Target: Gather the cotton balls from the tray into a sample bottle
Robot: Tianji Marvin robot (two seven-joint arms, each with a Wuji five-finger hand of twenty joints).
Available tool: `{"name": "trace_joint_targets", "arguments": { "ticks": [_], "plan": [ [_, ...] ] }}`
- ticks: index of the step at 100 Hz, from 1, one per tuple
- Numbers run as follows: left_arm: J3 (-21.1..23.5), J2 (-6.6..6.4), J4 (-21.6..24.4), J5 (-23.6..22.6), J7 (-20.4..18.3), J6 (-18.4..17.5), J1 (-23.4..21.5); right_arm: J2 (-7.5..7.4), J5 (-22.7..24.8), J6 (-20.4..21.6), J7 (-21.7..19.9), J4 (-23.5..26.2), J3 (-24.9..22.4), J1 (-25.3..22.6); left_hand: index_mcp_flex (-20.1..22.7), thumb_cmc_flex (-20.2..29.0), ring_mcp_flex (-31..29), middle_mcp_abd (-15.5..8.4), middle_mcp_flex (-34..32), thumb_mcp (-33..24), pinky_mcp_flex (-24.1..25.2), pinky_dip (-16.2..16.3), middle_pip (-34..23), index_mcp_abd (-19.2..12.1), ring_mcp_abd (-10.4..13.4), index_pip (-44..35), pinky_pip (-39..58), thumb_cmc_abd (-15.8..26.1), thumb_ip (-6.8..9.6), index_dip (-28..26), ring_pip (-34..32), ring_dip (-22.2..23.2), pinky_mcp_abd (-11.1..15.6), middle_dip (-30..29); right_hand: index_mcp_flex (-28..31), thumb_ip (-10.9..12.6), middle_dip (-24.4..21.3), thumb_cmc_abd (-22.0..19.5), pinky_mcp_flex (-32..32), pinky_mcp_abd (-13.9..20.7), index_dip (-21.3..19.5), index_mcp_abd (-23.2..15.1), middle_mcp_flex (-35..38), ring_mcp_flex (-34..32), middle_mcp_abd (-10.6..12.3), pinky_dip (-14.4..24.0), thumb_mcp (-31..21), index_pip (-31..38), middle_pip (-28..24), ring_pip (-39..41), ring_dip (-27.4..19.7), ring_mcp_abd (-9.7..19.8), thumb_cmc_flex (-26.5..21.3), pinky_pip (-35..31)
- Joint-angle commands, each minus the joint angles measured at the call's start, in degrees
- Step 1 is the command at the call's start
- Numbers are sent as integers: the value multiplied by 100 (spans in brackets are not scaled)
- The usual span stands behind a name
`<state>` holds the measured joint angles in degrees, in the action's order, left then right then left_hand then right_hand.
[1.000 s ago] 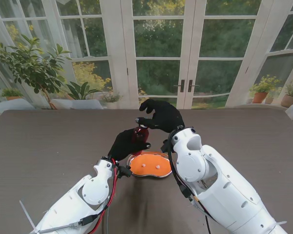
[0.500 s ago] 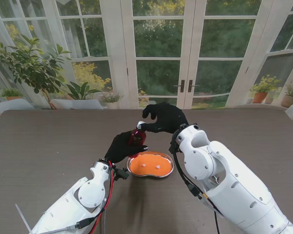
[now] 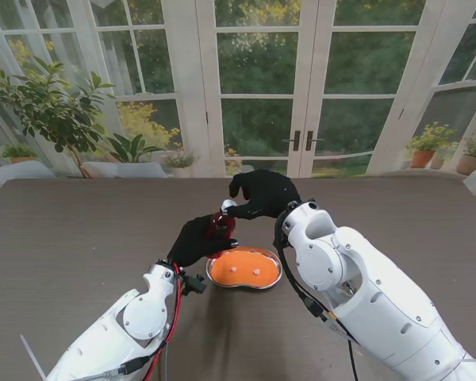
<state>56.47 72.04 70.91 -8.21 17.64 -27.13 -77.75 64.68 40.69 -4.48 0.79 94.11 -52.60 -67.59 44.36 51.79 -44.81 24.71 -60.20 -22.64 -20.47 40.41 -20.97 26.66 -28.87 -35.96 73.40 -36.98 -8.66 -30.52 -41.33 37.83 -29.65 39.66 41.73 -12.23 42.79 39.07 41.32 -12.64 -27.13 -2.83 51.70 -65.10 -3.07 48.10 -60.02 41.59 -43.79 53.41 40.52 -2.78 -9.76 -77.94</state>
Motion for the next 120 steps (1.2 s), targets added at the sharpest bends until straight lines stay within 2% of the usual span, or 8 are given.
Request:
{"name": "trace_joint_targets", "arguments": {
  "ticks": [1,31,43,53,78,114,116,120],
  "plan": [
    [19,-4,53,-9,-110,-6,-21,-4,52,31,-92,3,40,3,874,968,-132,-362,-426,-799,196,-18,-81,-939,-190,-775,-78,1347,119,17,-74,-15,156,59,129,112,109,201,56,202,-215,-115,101,-245,175,106,-228,200,-114,105,92,119,-50,-321],
    [51,-37,88,-58,-164,-26,-47,10,47,129,-32,-62,111,51,887,954,-135,-368,-441,-812,197,-17,-84,-943,-193,-783,-75,1345,115,21,-69,-19,165,70,390,188,134,142,233,204,-302,-211,558,-534,298,74,-612,476,-184,172,94,190,-607,-409],
    [66,-49,103,-85,-178,-20,-59,7,19,201,-45,-67,102,48,887,951,-135,-365,-445,-815,210,-21,-80,-954,-191,-784,-84,1343,114,22,-64,-21,170,70,220,-487,149,274,256,221,453,-392,688,-602,352,0,-728,910,-151,151,94,227,-1092,-452],
    [77,-59,120,-95,-196,-9,-70,7,-5,295,-30,-78,95,46,892,943,-128,-366,-440,-811,221,-23,-73,-951,-200,-786,-89,1347,111,20,-56,-24,172,70,103,-624,210,437,284,268,790,-535,710,-633,383,-10,-875,1232,-151,127,92,266,-1419,-457],
    [110,-97,184,-119,-281,25,-112,24,-40,570,111,-121,74,17,882,926,-112,-372,-441,-799,245,-28,-59,-968,-183,-774,-105,1357,107,25,-38,-31,170,65,67,-617,440,1040,379,348,1069,-706,848,-713,463,-38,-1298,1432,39,124,100,440,-2099,-467],
    [159,-142,258,-151,-377,65,-163,57,22,801,366,-181,117,-4,888,925,-107,-363,-442,-780,265,-31,-47,-961,-178,-758,-111,1364,108,30,-30,-32,178,64,183,-735,514,1779,529,485,1109,-724,839,-824,522,-87,-1598,1231,184,138,73,594,-2554,-493],
    [159,-142,259,-151,-379,64,-163,54,33,808,362,-179,118,-3,888,925,-110,-367,-441,-780,265,-31,-46,-969,-176,-758,-111,1366,109,30,-32,-31,178,64,194,-774,523,1871,526,488,1062,-691,811,-810,510,-94,-1606,1102,204,139,56,596,-2534,-493],
    [159,-145,260,-151,-388,63,-163,48,59,819,353,-175,116,-3,888,922,-112,-368,-439,-777,266,-31,-44,-970,-180,-755,-111,1367,109,31,-32,-31,178,64,215,-853,504,2044,515,504,549,-615,727,-781,511,-113,-1648,674,205,145,20,605,-2450,-486]
  ]
}}
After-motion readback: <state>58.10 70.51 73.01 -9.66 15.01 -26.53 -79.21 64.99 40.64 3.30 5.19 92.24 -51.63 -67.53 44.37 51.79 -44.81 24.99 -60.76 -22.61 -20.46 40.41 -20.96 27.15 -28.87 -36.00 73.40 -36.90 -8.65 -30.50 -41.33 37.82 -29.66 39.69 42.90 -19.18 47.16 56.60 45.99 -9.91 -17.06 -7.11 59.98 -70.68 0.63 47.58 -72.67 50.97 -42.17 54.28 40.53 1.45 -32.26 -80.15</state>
